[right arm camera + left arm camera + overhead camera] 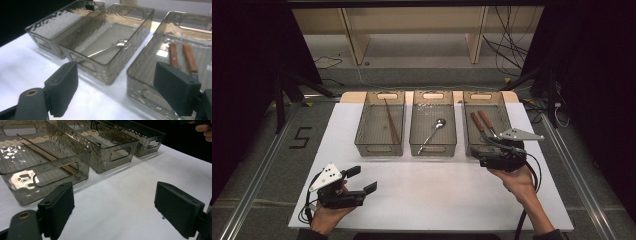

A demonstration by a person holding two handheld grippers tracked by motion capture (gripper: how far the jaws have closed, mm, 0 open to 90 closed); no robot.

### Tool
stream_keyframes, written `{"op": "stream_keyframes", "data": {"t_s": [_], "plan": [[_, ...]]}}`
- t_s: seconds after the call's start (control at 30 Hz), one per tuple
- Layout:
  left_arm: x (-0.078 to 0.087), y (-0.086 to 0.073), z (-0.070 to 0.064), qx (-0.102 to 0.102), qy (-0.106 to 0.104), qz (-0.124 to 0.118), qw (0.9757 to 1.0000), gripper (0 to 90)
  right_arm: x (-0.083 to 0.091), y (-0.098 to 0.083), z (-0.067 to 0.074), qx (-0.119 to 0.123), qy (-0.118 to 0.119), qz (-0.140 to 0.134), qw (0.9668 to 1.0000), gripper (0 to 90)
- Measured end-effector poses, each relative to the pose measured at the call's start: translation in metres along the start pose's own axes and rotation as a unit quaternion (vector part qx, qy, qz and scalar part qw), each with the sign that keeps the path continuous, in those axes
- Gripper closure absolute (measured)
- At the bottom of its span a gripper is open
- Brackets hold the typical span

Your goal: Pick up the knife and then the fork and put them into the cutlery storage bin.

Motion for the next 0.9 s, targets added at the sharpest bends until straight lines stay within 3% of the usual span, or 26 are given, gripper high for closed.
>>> {"op": "stream_keyframes", "data": {"t_s": [0.53,0.9], "plan": [[-0.001,0.000,-0.001,-0.001,-0.003,0.004,1.0000,15.8,0.021,-0.042,0.023,-0.007,0.023,-0.028,0.9993,20.9],[-0.001,-0.001,-0.003,-0.002,-0.008,0.009,0.9999,15.8,0.031,-0.061,0.037,-0.015,0.039,-0.040,0.9983,19.4]]}}
Point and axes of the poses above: each handheld gripper's, and its own axes: x roughly backward along the jaws, y roughly out of its top, z roughly to its left, the point moved 5 cm from there along -x, roughly forward along the jaws, and after that the axes turned 14 degrees about -z, right-handed, at the moved point
